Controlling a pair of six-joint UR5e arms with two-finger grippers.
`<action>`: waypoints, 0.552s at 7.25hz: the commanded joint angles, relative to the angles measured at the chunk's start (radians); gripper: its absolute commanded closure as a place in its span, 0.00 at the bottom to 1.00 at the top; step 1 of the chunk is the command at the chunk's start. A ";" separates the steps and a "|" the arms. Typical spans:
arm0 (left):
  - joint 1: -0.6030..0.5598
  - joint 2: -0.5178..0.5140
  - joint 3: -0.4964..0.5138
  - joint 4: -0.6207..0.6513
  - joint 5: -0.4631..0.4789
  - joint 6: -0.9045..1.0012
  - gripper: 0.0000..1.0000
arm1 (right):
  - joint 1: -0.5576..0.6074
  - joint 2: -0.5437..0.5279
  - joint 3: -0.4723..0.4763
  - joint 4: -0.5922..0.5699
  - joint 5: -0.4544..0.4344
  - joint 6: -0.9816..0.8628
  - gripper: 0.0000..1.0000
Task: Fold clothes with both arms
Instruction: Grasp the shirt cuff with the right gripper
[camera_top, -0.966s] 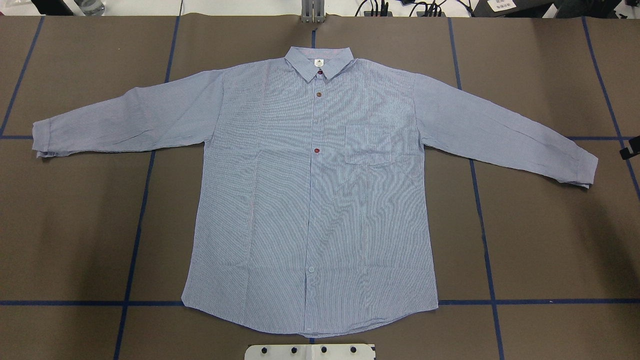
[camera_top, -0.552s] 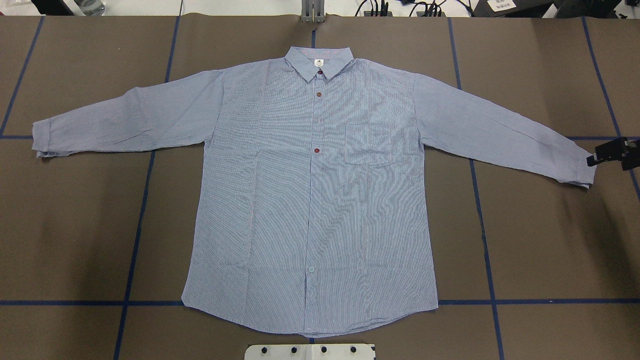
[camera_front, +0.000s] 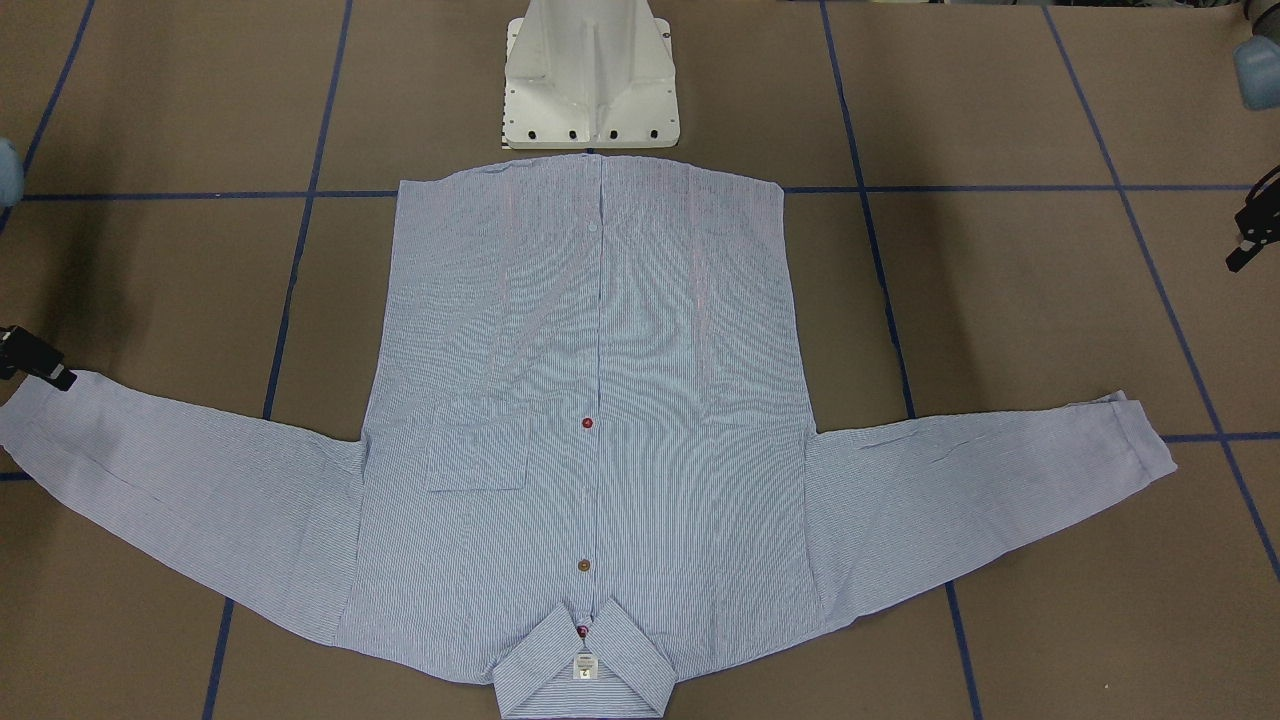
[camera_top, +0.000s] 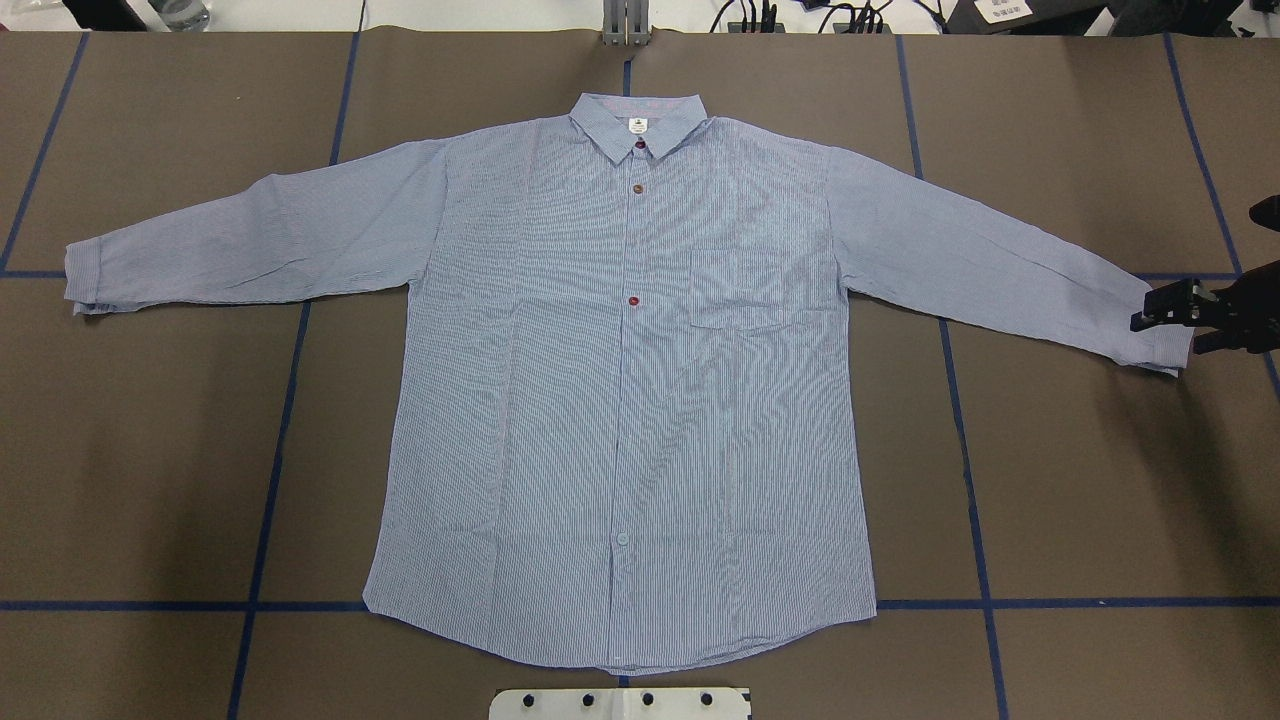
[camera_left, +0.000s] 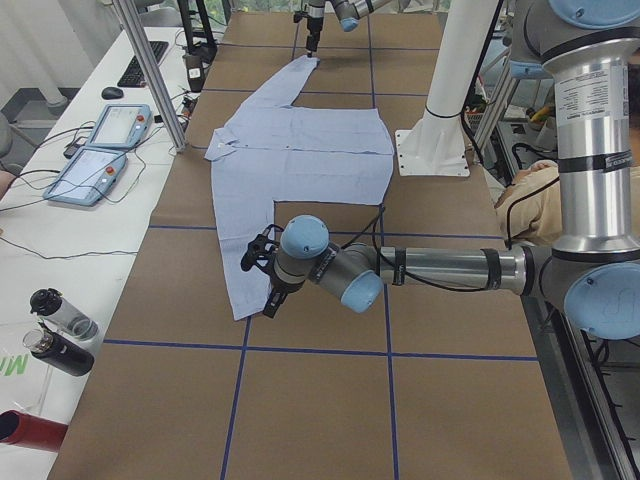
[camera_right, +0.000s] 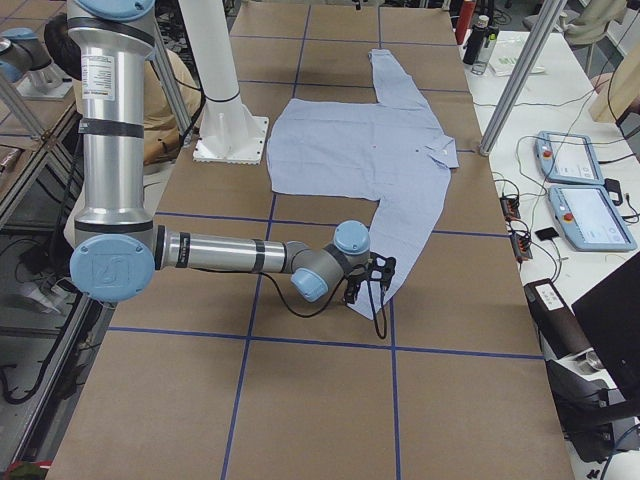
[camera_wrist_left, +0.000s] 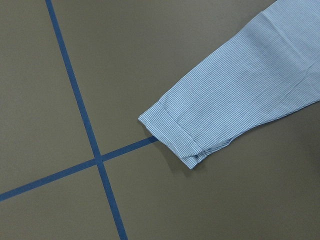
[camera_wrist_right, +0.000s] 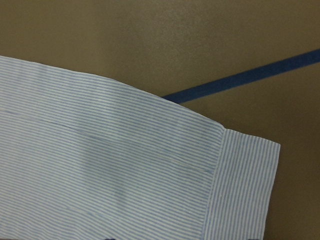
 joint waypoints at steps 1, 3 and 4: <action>0.000 0.000 -0.002 0.000 -0.001 -0.001 0.00 | -0.020 0.001 -0.027 0.004 -0.008 0.089 0.11; 0.000 0.000 -0.004 0.000 -0.001 -0.001 0.00 | -0.020 -0.006 -0.027 0.004 -0.008 0.094 0.11; 0.000 0.000 -0.004 0.002 -0.001 -0.001 0.00 | -0.020 -0.011 -0.027 0.004 -0.006 0.095 0.11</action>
